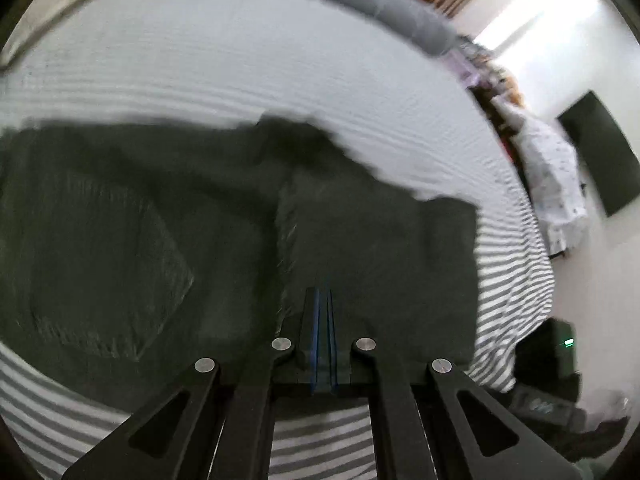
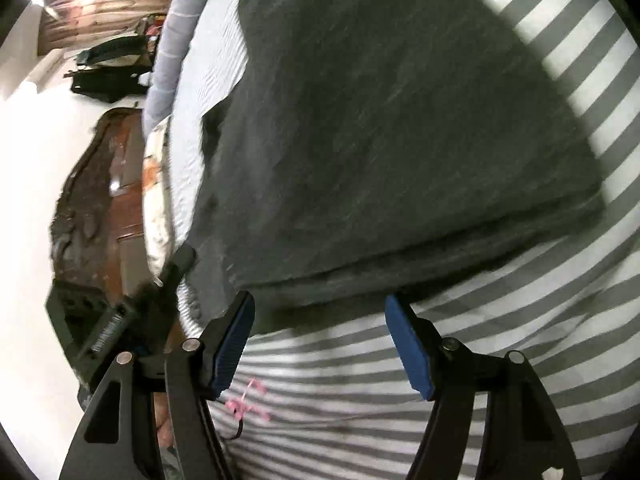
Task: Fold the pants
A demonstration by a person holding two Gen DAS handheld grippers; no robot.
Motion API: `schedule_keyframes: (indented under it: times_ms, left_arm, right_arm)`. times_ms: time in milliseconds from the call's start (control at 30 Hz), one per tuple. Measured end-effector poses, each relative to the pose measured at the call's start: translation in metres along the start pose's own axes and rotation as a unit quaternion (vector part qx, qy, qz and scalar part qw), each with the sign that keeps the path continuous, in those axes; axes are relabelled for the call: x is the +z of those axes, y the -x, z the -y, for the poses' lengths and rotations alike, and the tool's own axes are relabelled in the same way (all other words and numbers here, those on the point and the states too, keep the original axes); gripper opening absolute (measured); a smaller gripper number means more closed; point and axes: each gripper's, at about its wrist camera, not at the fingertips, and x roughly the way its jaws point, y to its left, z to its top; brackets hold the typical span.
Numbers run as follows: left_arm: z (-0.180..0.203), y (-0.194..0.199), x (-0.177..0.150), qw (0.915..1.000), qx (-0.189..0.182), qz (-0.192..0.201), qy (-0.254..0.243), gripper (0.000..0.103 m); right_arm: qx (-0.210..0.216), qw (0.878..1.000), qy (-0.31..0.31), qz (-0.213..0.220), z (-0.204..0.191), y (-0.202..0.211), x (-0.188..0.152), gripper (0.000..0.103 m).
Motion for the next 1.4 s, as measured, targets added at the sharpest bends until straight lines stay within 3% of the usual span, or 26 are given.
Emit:
schedule_keyframes:
  times_ms: [100, 333, 367, 400, 433, 467, 600, 867, 933, 1000, 1133, 1233, 1300, 1400]
  left_arm:
    - [-0.013, -0.018, -0.005, 0.9993, 0.018, -0.029, 0.013, 0.004]
    - [-0.014, -0.030, -0.012, 0.9986, 0.006, -0.050, 0.019, 0.007]
    - [-0.014, -0.030, -0.011, 0.9984, 0.003, -0.051, 0.023, 0.007]
    - [-0.014, -0.030, -0.012, 0.9984, -0.003, -0.050, 0.026, 0.007]
    - [-0.013, -0.029, -0.011, 0.9985, -0.005, -0.048, 0.025, 0.005]
    - [-0.011, -0.028, -0.013, 0.9989, 0.000, -0.043, 0.020, 0.005]
    - [0.001, -0.028, -0.025, 0.9988, 0.013, -0.046, 0.000, 0.001]
    - [0.002, -0.034, -0.040, 0.9979, 0.044, -0.046, -0.014, 0.000]
    - [0.003, -0.030, -0.037, 0.9979, 0.049, -0.040, -0.017, 0.000]
    - [0.006, -0.020, -0.032, 0.9984, 0.049, -0.019, -0.018, 0.000]
    - [0.017, 0.008, -0.014, 0.9984, 0.027, 0.043, -0.026, 0.001]
    - [0.034, 0.013, -0.001, 0.9960, 0.020, 0.065, -0.059, 0.002]
    - [0.043, 0.006, 0.004, 0.9952, 0.016, 0.063, -0.073, 0.002]
    - [0.053, -0.012, 0.007, 0.9952, 0.019, 0.050, -0.082, 0.002]
  right_arm:
    - [-0.029, 0.999, -0.002, 0.027, 0.008, 0.012, 0.008, 0.066]
    - [-0.036, 0.996, -0.027, 0.082, 0.027, 0.043, 0.020, 0.061]
    - [-0.034, 0.996, -0.033, 0.082, 0.030, 0.045, 0.020, 0.057]
    - [-0.037, 0.995, -0.034, 0.084, 0.033, 0.048, 0.019, 0.043]
    - [-0.050, 0.995, -0.029, 0.085, 0.035, 0.052, 0.019, 0.023]
    - [-0.065, 0.994, -0.017, 0.085, 0.035, 0.053, 0.019, 0.014]
    - [-0.113, 0.989, 0.019, 0.098, 0.028, 0.066, 0.017, 0.007]
    - [-0.191, 0.977, 0.046, 0.084, 0.027, 0.052, 0.026, 0.009]
    - [-0.191, 0.978, 0.048, 0.070, 0.023, 0.052, 0.028, 0.023]
    - [-0.181, 0.981, 0.050, 0.050, 0.018, 0.059, 0.026, 0.037]
    - [-0.173, 0.977, 0.123, 0.020, -0.012, 0.076, 0.013, 0.038]
    - [-0.179, 0.960, 0.210, 0.049, -0.047, 0.092, 0.012, 0.038]
    - [-0.189, 0.941, 0.266, 0.087, -0.070, 0.095, 0.022, 0.038]
    - [-0.190, 0.934, 0.283, 0.104, -0.083, 0.083, 0.051, 0.038]
